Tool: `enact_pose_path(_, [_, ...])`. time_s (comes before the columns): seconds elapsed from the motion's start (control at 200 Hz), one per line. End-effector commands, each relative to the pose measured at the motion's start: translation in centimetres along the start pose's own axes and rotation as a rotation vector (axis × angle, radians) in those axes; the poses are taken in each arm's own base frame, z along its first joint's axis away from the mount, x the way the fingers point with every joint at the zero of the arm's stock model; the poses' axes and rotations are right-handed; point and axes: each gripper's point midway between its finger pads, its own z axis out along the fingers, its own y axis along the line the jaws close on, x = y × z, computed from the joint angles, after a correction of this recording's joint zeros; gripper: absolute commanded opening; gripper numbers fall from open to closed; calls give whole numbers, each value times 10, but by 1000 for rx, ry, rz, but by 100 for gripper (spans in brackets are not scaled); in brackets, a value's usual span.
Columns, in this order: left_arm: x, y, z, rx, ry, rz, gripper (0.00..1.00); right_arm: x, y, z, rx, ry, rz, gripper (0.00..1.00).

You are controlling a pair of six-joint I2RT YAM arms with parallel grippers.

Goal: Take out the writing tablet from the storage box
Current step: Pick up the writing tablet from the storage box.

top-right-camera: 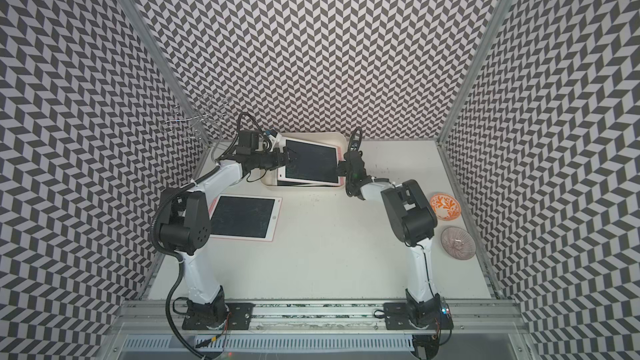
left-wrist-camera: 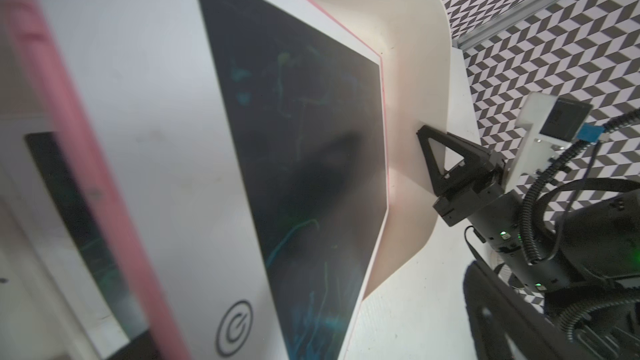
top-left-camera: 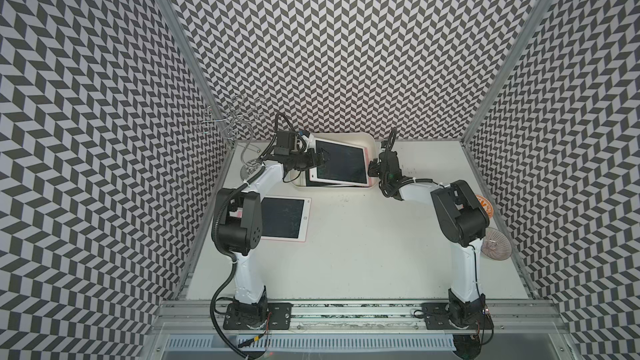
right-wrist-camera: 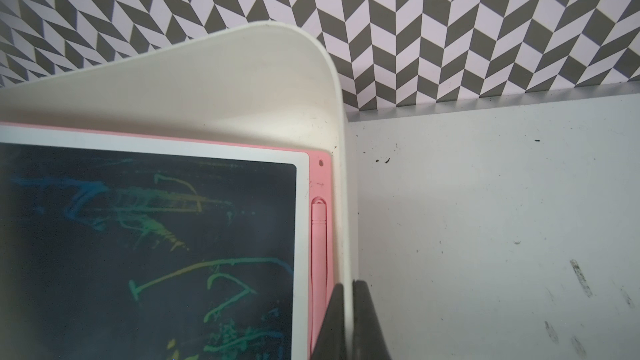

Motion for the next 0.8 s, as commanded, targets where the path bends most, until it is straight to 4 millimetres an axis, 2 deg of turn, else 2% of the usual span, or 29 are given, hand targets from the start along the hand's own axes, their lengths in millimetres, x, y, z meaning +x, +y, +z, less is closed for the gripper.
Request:
enact_pose_path(0.0, [-13, -5, -9, -22, -26, 49, 81, -52, 25, -6, -90, -157, 68, 0])
enact_pose_path(0.19, [-15, 0, -12, -67, -33, 49, 50, -50, 20, -5, -77, -145, 81, 0])
enact_pose_path(0.305, [-12, 1, -11, -62, -29, 48, 40, -49, 18, -3, -69, -136, 90, 0])
enact_pose_path(0.476, [-8, 5, -10, -65, -19, 39, 34, -48, 16, -1, -58, -117, 102, 0])
enact_pose_path(0.581, [-9, 4, -11, -63, -22, 41, 21, -46, 13, 0, -38, -103, 112, 0])
enact_pose_path(0.666, [-9, 4, -12, -62, -22, 39, 20, -45, 11, 1, -38, -95, 117, 0])
enact_pose_path(0.796, [-9, 4, -13, -61, -23, 33, 9, -43, 9, 3, -35, -74, 125, 0])
